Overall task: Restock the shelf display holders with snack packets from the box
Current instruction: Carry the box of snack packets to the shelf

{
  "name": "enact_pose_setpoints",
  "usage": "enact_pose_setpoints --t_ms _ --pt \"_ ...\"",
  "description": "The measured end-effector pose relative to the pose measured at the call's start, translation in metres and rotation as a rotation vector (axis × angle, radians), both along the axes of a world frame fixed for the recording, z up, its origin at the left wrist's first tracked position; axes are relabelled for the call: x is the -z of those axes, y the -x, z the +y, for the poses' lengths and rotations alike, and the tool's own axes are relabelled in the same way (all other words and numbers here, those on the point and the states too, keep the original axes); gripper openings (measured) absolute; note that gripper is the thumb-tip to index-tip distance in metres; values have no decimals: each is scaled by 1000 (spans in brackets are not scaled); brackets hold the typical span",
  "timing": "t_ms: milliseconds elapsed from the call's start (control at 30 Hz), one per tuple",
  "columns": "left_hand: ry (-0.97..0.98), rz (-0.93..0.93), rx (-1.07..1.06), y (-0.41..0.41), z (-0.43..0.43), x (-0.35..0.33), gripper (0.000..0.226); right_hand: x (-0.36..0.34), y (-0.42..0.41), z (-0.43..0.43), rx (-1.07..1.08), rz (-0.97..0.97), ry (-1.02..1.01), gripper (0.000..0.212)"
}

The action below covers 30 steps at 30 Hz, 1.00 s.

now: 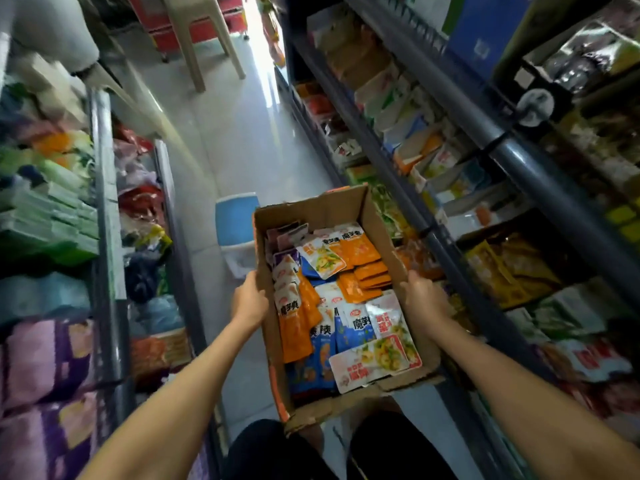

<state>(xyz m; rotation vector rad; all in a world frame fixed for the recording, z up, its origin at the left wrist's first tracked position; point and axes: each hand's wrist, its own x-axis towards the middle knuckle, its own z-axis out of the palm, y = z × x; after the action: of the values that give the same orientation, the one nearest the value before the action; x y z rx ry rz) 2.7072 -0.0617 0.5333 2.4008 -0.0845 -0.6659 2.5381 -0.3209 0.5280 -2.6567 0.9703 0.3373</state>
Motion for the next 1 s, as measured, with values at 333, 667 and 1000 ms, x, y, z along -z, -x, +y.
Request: enact_pose_setpoints --t_ms 333,667,1000 --pt "-21 34 -12 -203 -101 68 45 54 -208 -94 -62 68 12 26" --pt "-99 -88 17 -399 -218 147 30 156 -401 -203 -12 53 -12 19" --pt "-34 -33 -9 -517 -255 288 26 286 -517 -234 -2 41 57 6"
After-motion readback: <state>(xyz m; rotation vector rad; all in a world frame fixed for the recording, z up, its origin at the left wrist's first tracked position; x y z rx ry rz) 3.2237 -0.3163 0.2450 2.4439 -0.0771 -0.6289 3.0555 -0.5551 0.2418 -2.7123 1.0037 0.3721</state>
